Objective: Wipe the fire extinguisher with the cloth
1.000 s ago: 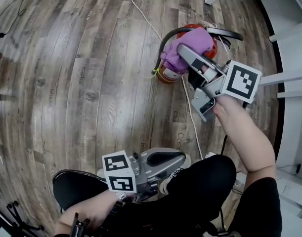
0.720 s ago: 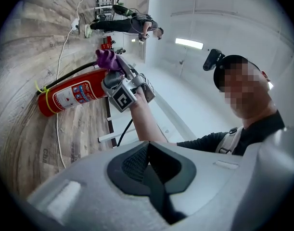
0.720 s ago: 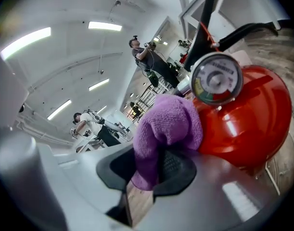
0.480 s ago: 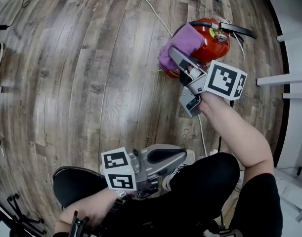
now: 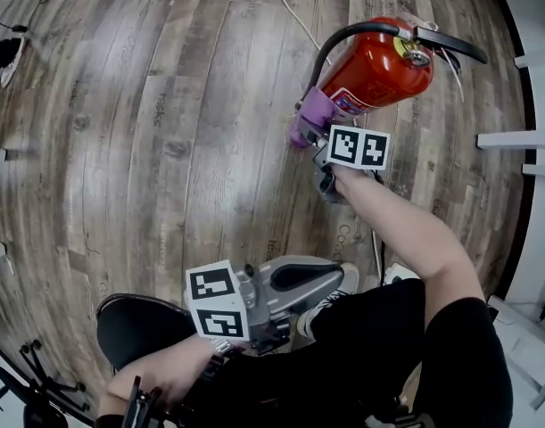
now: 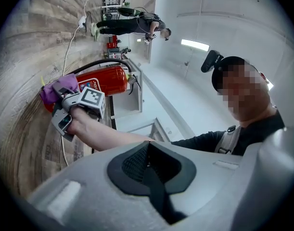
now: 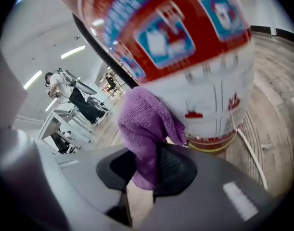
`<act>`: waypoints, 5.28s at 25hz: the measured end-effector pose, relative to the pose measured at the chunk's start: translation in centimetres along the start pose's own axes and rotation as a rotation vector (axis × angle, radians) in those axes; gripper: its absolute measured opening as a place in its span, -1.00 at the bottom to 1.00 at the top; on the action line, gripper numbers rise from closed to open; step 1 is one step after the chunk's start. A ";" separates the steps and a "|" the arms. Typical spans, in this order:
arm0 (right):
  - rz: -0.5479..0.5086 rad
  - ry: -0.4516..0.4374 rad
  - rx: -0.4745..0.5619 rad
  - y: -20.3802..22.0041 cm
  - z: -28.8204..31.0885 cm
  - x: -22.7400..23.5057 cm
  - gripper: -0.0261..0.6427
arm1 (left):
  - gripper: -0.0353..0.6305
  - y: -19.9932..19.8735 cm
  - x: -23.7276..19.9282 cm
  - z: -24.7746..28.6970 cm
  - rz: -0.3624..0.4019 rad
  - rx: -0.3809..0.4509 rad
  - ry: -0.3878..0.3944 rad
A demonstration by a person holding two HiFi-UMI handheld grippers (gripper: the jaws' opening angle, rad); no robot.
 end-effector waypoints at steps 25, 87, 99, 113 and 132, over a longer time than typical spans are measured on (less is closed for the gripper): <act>-0.081 -0.118 -0.061 -1.2 -3.0 -0.5 -0.67 | -0.90 1.6 0.3 0.4 -0.029 -0.016 0.018; 0.297 -0.523 0.506 -14.0 -78.9 -36.1 -0.67 | -0.90 -10.9 59.8 15.0 0.305 -0.188 0.085; 0.410 -0.418 0.606 -5.1 -79.4 -47.0 -0.67 | -0.90 -10.7 63.4 0.7 0.255 -0.265 -0.029; 0.261 -0.403 0.575 -0.9 -84.8 -46.7 -0.67 | -0.90 -3.6 64.2 3.2 0.209 -0.315 -0.001; 0.131 -0.552 0.405 6.0 -93.9 -37.0 -0.67 | -0.90 8.2 66.0 12.0 0.313 -0.147 -0.135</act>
Point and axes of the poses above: the fingertips, and each gripper's own axes: z forward along the fingers, x to its right, y out of its underside, the point moved 1 cm from there along -z, backward along the fingers, and after that the axes turned 11 degrees about y, right-handed, at the moved point
